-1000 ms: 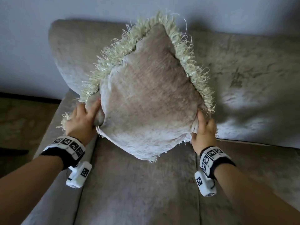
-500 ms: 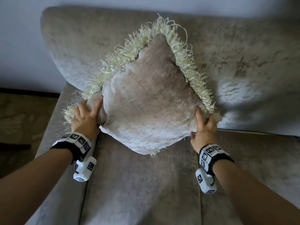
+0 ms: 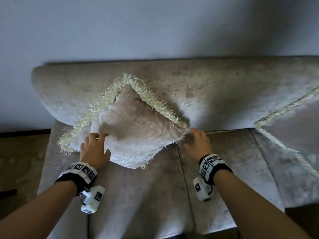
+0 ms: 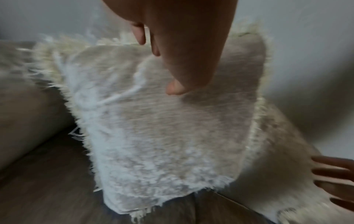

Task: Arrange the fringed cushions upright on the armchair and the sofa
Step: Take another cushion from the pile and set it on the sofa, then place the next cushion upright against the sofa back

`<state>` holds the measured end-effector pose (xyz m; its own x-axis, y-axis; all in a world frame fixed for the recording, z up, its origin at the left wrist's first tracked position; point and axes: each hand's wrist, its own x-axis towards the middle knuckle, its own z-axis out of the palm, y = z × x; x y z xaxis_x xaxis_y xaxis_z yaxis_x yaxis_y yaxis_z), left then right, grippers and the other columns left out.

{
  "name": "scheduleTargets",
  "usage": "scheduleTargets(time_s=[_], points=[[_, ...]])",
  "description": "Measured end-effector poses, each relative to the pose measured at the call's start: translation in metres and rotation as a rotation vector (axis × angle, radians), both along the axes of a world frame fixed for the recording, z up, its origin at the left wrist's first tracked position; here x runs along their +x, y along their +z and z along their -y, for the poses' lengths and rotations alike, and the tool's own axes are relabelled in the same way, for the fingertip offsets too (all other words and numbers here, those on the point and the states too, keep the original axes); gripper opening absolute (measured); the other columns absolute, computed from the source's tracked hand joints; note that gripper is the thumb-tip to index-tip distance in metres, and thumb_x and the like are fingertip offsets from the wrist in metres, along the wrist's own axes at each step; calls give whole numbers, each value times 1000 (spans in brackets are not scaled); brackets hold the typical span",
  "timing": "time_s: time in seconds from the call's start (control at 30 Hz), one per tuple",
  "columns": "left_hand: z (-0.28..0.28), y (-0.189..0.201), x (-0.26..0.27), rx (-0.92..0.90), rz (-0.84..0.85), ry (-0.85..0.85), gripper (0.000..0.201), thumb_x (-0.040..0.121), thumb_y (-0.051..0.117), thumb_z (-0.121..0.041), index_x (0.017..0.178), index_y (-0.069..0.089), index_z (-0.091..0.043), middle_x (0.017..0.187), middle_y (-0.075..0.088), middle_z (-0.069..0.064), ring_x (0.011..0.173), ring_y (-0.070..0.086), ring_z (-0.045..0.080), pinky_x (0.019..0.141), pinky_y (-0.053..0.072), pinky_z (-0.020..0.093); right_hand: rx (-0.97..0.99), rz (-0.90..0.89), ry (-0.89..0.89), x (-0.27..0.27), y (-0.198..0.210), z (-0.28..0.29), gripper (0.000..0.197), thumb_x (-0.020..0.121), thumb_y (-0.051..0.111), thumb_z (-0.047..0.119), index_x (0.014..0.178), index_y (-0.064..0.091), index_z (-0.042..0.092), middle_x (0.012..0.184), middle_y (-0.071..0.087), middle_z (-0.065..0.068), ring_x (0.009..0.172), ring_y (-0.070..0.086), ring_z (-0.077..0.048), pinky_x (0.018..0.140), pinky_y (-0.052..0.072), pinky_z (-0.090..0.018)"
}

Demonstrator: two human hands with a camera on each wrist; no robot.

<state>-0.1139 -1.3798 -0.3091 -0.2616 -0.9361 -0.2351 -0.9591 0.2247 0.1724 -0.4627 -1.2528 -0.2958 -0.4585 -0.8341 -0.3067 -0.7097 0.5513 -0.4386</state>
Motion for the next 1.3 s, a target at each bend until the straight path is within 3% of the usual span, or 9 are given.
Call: scheduleTargets(time_s=[0.2,0.37,0.53,0.73,0.93,0.97,1.13,1.23,1.3], points=[[-25,58,-103,-47,-29,-346,58,75,71,-30,130,52,-24,118,52,12,102,52,34,82,46,49,24,-70,-18,-53,60,-74,64,85,63,35,143,36,30,146,37,-6,131,39,-31,105,38,-50],[-80,91,-200,-59,-51,-533,57,73,71,-31,127,54,-27,115,55,10,102,54,33,80,46,46,-85,-72,-136,-106,95,-165,64,84,63,37,143,38,28,143,40,-3,126,46,-27,99,45,-43],[-159,103,-303,-42,-110,-649,56,74,71,-33,127,54,-26,109,54,9,98,55,32,77,49,42,-85,-105,-211,-182,123,-279,60,87,61,35,143,38,30,145,40,-1,130,43,-26,105,40,-43],[-266,112,-429,4,-185,-707,57,82,63,-38,135,43,-30,120,48,9,106,53,30,82,48,39,-14,-135,-297,-278,146,-417,59,89,55,39,143,34,34,143,43,-1,129,42,-28,104,39,-45],[-313,118,-504,13,-194,-799,56,85,60,-40,136,42,-28,118,47,7,101,52,28,76,47,36,4,-137,-348,-334,153,-471,60,88,58,36,142,33,37,143,42,0,129,43,-26,104,40,-46],[-352,101,-609,-21,-192,-876,56,85,60,-40,136,42,-28,118,47,7,101,53,29,75,47,36,23,-93,-434,-422,141,-520,60,88,59,35,142,33,37,141,43,-1,127,44,-26,103,41,-46],[-357,117,-634,20,-158,-888,54,86,58,-40,136,42,-26,119,47,9,99,52,30,75,46,37,-12,-101,-446,-438,140,-528,57,88,62,32,140,38,34,137,45,0,123,49,-25,101,44,-42],[-358,109,-702,66,-156,-928,52,86,58,-37,135,42,-27,119,46,8,102,50,32,78,47,39,8,-32,-480,-499,131,-535,56,90,60,32,141,38,32,138,46,0,121,50,-23,100,46,-41],[-353,102,-748,87,-166,-963,52,86,58,-33,135,42,-26,118,47,9,104,50,33,79,48,41,7,-3,-535,-541,126,-537,53,90,60,30,138,39,32,131,51,1,111,56,-20,94,50,-38]])
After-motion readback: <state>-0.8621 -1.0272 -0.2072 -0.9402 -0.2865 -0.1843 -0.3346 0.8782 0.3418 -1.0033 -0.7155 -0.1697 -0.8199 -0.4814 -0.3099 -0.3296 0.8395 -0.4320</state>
